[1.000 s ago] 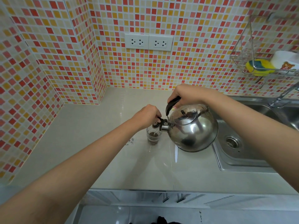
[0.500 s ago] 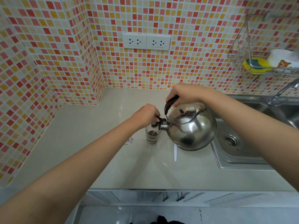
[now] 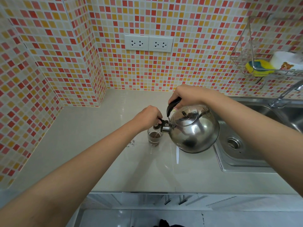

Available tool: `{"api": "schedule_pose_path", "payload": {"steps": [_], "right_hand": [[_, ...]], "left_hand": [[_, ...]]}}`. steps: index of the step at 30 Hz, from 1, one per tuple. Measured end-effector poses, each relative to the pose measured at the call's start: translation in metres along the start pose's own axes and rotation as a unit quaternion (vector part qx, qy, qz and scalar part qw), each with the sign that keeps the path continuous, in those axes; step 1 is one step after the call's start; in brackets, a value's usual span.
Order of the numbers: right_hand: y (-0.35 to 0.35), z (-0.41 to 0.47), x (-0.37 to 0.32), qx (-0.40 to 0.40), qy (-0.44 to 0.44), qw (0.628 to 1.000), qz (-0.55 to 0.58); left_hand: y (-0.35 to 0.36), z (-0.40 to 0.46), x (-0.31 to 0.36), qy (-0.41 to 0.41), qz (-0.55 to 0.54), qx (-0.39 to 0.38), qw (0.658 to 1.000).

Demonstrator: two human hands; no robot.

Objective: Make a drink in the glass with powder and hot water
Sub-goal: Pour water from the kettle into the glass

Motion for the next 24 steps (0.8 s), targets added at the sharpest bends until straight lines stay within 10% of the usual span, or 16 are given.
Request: {"api": "schedule_pose_path", "payload": {"steps": [24], "right_hand": [[0.0012,0.0002,-0.0024,-0.002,0.001,1.000,0.000]], "left_hand": [[0.0023,0.0006,-0.0036,-0.005,0.007,-0.008,1.000]]}}
Point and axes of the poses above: each hand's wrist, its own z-axis towards the middle knuckle, its own y-axis out of the palm, x = y × z, the point moved 7 cm from there along z, towards the middle knuckle, and after that the axes turned 9 degrees about -z, right-handed, at the moved point
